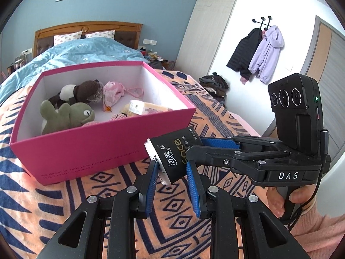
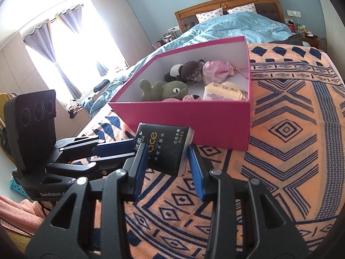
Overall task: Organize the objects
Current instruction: 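Carry the black Face pack over the pink box, then lower the black pack into the box and open the left gripper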
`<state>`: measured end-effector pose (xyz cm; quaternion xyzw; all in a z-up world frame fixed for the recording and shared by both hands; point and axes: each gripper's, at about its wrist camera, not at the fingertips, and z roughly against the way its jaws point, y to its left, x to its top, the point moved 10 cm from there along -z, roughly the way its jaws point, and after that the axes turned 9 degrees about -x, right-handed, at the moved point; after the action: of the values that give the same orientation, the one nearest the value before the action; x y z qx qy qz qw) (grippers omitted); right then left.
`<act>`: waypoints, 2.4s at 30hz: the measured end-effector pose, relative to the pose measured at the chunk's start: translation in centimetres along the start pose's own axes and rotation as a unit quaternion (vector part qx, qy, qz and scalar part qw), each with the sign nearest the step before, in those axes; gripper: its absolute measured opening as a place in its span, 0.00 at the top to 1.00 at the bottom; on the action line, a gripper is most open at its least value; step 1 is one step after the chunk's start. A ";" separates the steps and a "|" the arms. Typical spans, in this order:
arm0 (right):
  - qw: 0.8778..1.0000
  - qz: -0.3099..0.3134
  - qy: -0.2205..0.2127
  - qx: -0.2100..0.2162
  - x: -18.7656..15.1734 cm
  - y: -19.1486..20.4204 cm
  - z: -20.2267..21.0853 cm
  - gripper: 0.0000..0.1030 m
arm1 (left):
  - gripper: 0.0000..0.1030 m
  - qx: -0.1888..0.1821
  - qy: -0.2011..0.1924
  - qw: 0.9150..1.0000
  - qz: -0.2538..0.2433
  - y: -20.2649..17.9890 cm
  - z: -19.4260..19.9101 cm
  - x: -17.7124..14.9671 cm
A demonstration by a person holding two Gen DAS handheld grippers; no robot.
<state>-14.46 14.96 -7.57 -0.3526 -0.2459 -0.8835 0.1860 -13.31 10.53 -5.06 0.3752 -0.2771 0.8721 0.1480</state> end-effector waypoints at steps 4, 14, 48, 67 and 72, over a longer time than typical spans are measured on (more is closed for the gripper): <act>1.000 0.005 -0.004 -0.001 0.6 0.3 0.0 0.60 | 0.74 0.001 -0.004 1.000 -0.002 0.2 0.3 0.5; 1.000 0.019 -0.019 -0.004 3.0 0.8 -0.1 0.60 | 0.74 0.010 -0.013 1.000 -0.009 1.0 0.5 2.3; 1.000 0.008 -0.028 -0.005 8.3 0.0 -2.9 0.60 | 0.74 0.040 -0.027 0.999 -0.016 4.3 -0.3 6.7; 1.000 0.002 -0.006 -0.025 9.1 -0.9 -5.9 0.60 | 0.74 0.060 -0.005 0.998 0.008 7.7 -2.7 7.3; 0.999 0.000 0.008 -0.039 9.4 -1.3 -7.4 0.59 | 0.74 0.071 0.006 0.997 0.017 9.2 -3.8 7.3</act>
<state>-25.48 10.36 -5.90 -0.3529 -0.2095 -0.8951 0.1744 -24.72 5.81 -5.28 0.3743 -0.2200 0.8944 0.1079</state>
